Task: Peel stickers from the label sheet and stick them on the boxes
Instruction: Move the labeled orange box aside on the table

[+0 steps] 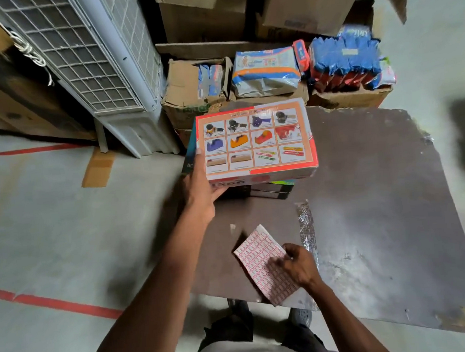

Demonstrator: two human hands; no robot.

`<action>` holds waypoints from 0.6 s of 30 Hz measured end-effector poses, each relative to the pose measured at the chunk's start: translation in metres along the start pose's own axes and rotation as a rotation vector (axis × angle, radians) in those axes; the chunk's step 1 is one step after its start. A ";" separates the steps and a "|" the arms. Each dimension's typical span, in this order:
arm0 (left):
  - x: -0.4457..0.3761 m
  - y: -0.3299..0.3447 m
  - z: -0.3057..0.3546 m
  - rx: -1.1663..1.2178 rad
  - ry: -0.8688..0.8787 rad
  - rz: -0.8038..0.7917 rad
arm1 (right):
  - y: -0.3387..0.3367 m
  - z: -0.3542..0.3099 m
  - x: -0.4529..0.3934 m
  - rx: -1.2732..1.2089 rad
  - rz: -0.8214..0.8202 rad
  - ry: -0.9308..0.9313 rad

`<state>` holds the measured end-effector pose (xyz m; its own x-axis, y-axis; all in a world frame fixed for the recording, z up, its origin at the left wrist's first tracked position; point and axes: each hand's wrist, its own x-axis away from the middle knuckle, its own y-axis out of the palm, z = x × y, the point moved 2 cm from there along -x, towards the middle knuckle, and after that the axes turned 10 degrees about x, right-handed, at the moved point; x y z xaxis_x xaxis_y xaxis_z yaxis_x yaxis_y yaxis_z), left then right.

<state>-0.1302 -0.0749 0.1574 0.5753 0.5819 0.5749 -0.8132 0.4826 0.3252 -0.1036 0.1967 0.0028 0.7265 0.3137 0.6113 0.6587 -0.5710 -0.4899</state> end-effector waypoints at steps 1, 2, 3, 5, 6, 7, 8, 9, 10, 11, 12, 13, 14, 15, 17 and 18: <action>-0.008 0.007 -0.003 0.006 -0.017 -0.005 | -0.004 -0.001 0.004 -0.029 0.007 -0.002; -0.016 0.013 -0.006 0.010 -0.028 0.002 | -0.006 -0.001 0.007 -0.052 0.010 -0.010; -0.023 0.019 -0.009 0.025 -0.041 0.018 | -0.009 -0.004 0.011 -0.063 0.009 -0.021; -0.037 0.026 -0.013 0.043 -0.052 0.066 | -0.018 -0.009 0.019 -0.037 0.026 -0.035; -0.041 0.029 -0.013 0.045 -0.040 0.086 | -0.021 -0.010 0.023 -0.028 0.043 -0.042; -0.045 0.031 -0.014 0.053 -0.027 0.095 | -0.025 -0.011 0.026 -0.030 0.056 -0.052; -0.047 0.033 -0.013 0.067 -0.015 0.101 | -0.029 -0.011 0.028 -0.031 0.070 -0.061; -0.050 0.033 -0.013 0.083 -0.008 0.104 | -0.032 -0.013 0.032 -0.042 0.080 -0.065; -0.051 0.034 -0.014 0.096 0.001 0.116 | -0.035 -0.013 0.035 -0.056 0.085 -0.060; -0.053 0.034 -0.014 0.102 0.011 0.132 | -0.038 -0.015 0.038 -0.073 0.093 -0.053; -0.054 0.033 -0.014 0.104 0.017 0.148 | -0.041 -0.016 0.041 -0.087 0.104 -0.056; -0.054 0.033 -0.014 0.108 0.022 0.152 | -0.044 -0.019 0.043 -0.107 0.112 -0.058; -0.053 0.032 -0.014 0.104 0.015 0.150 | -0.047 -0.021 0.045 -0.131 0.119 -0.059; -0.053 0.032 -0.015 0.097 0.003 0.142 | -0.050 -0.023 0.047 -0.156 0.126 -0.059; -0.048 0.032 -0.014 0.067 -0.021 0.155 | -0.055 -0.029 0.051 -0.190 0.136 -0.060; -0.045 0.031 -0.014 0.052 -0.027 0.169 | -0.058 -0.031 0.053 -0.205 0.134 -0.066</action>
<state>-0.1803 -0.0769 0.1318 0.4280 0.6341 0.6440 -0.9020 0.3447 0.2599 -0.1093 0.2224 0.0826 0.8201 0.2703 0.5043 0.5077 -0.7503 -0.4234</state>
